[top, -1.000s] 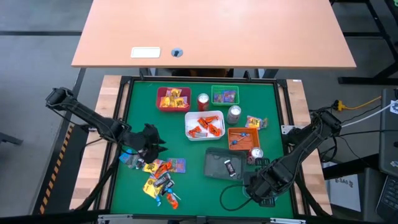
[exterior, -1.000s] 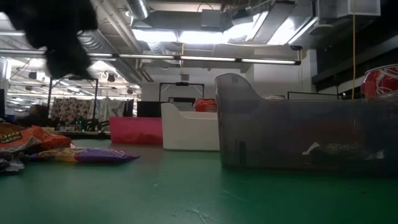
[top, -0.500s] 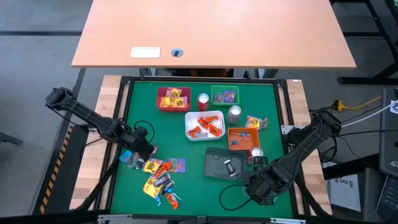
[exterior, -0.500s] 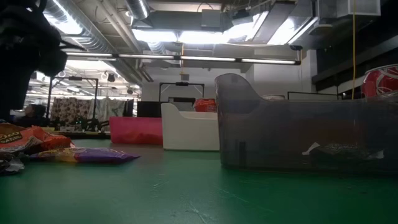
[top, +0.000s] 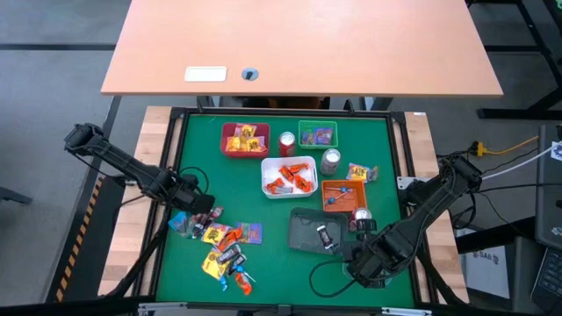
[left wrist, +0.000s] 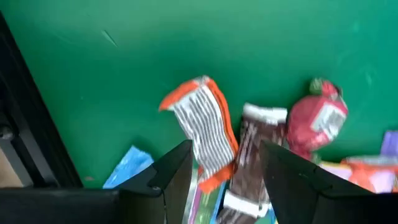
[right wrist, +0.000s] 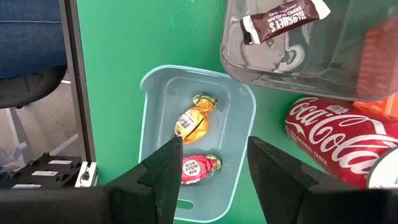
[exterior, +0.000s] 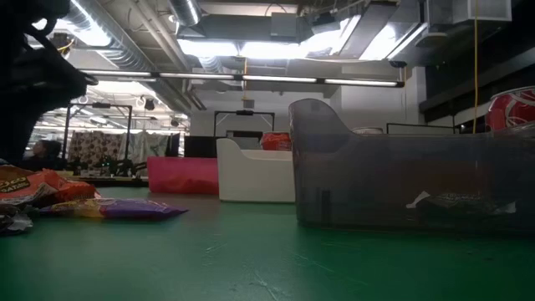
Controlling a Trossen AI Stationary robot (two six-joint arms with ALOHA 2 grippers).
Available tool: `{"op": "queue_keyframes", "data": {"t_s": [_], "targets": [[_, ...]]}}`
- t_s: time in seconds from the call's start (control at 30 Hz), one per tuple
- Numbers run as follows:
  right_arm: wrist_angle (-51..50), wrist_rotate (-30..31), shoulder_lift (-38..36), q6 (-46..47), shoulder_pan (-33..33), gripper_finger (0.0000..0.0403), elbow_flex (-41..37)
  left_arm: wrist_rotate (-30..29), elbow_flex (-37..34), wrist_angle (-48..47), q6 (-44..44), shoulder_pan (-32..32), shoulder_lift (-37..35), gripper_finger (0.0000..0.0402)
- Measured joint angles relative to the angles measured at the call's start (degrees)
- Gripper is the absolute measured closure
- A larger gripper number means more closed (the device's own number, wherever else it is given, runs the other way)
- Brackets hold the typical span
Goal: Sort candy
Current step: Put the orange candy into the white bin
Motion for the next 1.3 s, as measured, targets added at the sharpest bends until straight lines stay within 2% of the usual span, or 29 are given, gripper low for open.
{"op": "queue_keyframes", "data": {"t_s": [0.57,0.73,1.13,1.3], "targets": [[-0.5,0.0,0.0,-1.7,0.0,0.0223,0.0,-0.9,0.0,5.0,-2.9,0.0,14.5,0.0228],[-0.6,0.1,0.0,-3.3,0.0,0.0223,0.0,-1.0,0.0,6.6,-2.8,0.0,16.8,0.023],[-2.3,0.1,0.0,-8.8,0.0,0.0223,0.0,-2.5,0.0,8.0,-1.2,0.0,16.9,0.0304],[-8.1,5.2,-0.1,-9.0,0.0,0.0223,0.0,-4.2,0.0,9.9,0.3,0.0,16.9,0.0327]]}}
